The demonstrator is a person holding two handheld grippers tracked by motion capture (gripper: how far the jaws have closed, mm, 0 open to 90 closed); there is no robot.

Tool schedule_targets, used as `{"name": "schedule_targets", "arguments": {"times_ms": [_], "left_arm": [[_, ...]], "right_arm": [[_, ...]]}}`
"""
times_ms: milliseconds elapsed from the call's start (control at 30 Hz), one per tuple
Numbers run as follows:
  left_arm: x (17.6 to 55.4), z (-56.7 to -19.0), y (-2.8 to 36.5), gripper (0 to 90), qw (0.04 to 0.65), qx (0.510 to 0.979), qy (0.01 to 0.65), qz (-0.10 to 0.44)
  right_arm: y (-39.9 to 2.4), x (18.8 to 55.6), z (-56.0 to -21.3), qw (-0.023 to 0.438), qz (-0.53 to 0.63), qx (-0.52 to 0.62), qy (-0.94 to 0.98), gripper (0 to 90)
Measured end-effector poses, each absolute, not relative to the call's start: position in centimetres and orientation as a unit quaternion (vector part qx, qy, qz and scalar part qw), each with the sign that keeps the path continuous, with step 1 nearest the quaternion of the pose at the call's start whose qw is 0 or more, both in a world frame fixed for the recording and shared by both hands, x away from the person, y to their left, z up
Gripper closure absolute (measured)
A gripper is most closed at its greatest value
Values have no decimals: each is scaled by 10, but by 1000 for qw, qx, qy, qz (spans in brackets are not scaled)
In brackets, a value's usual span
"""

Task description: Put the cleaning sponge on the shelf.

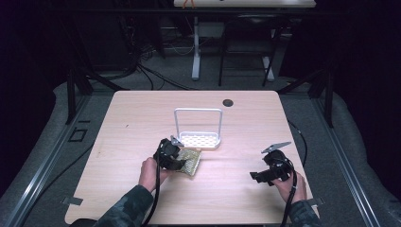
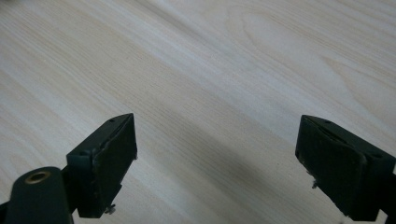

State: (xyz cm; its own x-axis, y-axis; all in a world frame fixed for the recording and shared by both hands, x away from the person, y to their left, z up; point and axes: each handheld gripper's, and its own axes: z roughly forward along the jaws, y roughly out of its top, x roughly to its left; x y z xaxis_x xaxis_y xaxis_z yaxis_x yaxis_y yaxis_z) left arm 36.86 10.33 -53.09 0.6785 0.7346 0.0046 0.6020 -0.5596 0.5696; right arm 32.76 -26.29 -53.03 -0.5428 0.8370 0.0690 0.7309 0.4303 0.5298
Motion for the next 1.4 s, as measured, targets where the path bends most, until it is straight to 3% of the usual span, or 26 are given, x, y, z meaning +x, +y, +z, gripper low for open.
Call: {"name": "schedule_targets", "arguments": {"times_ms": [967,1400], "left_arm": [[363,-508,86,602,315,856,373,170],[373,-504,77,602,316,855,375,167]], "right_arm": [[-262,328,-532,97,257,463,843,120],[-260,328,-532,97,255,462,844,121]]}}
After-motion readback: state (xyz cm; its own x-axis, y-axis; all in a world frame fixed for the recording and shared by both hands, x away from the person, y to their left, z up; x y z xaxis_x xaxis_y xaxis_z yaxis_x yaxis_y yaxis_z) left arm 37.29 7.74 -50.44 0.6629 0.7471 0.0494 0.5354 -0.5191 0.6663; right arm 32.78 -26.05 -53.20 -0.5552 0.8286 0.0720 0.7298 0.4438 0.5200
